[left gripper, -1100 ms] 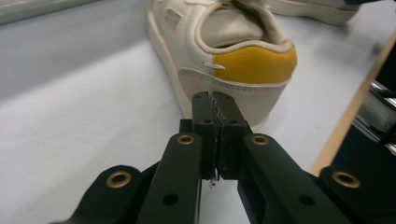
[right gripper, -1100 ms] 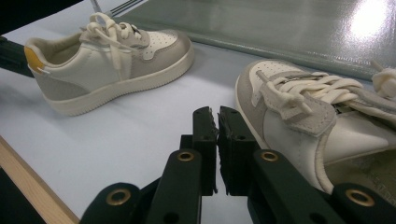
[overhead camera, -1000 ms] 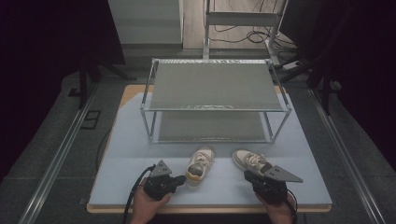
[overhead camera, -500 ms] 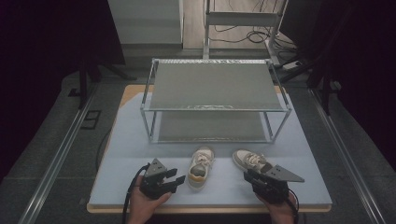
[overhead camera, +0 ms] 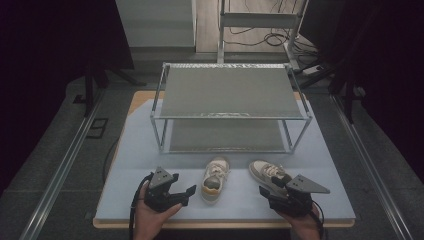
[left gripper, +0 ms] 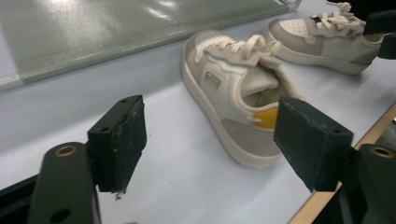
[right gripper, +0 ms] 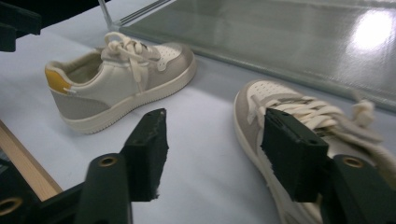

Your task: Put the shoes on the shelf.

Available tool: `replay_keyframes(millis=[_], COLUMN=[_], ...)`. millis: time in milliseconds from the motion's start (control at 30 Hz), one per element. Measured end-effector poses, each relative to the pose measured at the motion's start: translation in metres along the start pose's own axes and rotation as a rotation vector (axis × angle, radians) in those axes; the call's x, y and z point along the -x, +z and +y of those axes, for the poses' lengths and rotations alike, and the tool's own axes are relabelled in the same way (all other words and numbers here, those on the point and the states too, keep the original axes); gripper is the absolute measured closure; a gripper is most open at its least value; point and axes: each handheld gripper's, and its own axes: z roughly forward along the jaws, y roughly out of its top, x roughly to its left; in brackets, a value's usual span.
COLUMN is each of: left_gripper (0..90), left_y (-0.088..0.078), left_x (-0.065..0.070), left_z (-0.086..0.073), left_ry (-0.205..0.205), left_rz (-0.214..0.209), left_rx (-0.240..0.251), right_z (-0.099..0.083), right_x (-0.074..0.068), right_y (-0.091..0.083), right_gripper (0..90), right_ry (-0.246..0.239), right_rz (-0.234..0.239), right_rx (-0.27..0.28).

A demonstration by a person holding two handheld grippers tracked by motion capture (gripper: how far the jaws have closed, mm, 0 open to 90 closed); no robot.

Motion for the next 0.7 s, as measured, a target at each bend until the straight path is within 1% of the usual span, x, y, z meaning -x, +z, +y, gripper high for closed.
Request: replay_keyframes(millis=[67,100,133,267,467,500,533,600,633,667,700], left_gripper=[23.2,22.6,22.2,20.3,18.1,17.5,16.9,15.7,15.0,14.4,14.2], left_y=[0.0,0.0,0.001,0.003,0.013,0.013,0.017,0.021,0.021,0.027,0.031], left_x=[0.005,0.005,0.009,0.015,0.023,0.023,0.027,0.032,0.032,0.036,0.039], left_z=[0.002,0.002,0.004,0.008,0.013,0.013,0.016,0.019,0.019,0.02,0.021], left_ry=[0.006,0.006,0.014,0.021,0.032,0.032,0.035,0.037,0.037,0.042,0.045], left_rz=[-0.001,-0.001,0.001,0.006,0.008,0.008,0.007,0.009,0.009,0.007,0.009], left_rx=[-0.008,-0.008,-0.014,-0.027,-0.047,-0.047,-0.049,-0.053,-0.053,-0.059,-0.066], right_z=[0.002,0.003,0.005,0.008,0.009,0.009,0.008,0.007,0.007,0.006,0.005], right_x=[0.002,0.003,0.005,0.014,0.026,0.026,0.031,0.034,0.034,0.037,0.038], right_y=[-0.004,-0.006,-0.008,-0.018,-0.024,-0.024,-0.024,-0.024,-0.024,-0.024,-0.024], right_gripper=[37.4,36.8,35.8,33.4,30.0,30.0,28.7,27.6,27.6,26.2,25.6], right_ry=[-0.003,-0.004,-0.002,0.006,0.015,0.015,0.02,0.023,0.023,0.025,0.026], right_rz=[-0.004,-0.004,-0.005,-0.012,-0.036,-0.036,-0.044,-0.053,-0.053,-0.06,-0.062], right_rx=[0.003,0.006,0.006,0.013,0.001,0.001,-0.004,-0.011,-0.011,-0.014,-0.016])
